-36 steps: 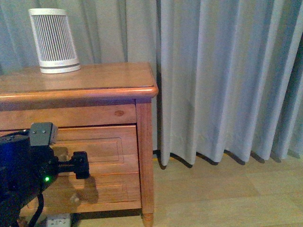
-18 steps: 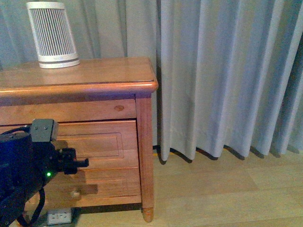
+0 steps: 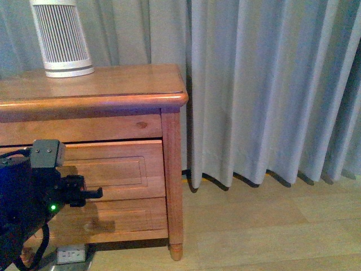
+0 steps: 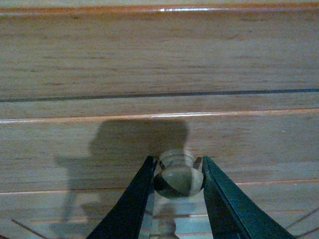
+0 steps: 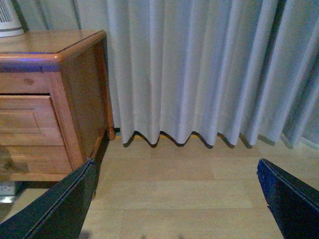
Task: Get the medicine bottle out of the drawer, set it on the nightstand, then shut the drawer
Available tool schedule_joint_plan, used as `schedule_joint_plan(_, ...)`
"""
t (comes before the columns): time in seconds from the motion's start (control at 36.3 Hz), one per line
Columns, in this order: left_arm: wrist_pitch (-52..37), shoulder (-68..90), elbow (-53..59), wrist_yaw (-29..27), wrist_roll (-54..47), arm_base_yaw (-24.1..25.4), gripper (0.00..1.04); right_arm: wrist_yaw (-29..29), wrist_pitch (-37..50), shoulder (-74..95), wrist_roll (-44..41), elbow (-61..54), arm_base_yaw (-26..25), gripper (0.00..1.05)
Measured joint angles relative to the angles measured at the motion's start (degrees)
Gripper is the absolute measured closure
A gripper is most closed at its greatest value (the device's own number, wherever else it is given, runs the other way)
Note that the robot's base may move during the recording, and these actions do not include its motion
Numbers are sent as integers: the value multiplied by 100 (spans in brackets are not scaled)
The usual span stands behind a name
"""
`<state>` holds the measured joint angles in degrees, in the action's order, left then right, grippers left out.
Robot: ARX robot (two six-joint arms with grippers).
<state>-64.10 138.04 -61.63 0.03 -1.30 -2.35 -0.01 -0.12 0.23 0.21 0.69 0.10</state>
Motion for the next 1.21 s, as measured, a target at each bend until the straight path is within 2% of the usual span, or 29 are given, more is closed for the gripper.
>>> schedule_joint_plan(0.28,-219,-944,1725,24,-264,-44,80,0,0,0,0,0,0,7)
schedule_joint_plan(0.47,348,-1882,2839,85,-385,-68,80,0,0,0,0,0,0,7)
schedule_joint_plan(0.88,1257,-2739,3456,-133,-411,-267,80,0,0,0,0,0,0,7)
schedule_joint_plan(1.13,1633,-3121,3644,-17,-450,-330,45,0,0,0,-2,0,0,7)
schedule_joint_plan(1.21,1805,-3510,3727,-24,-450,-326,28,0,0,0,0,0,0,7)
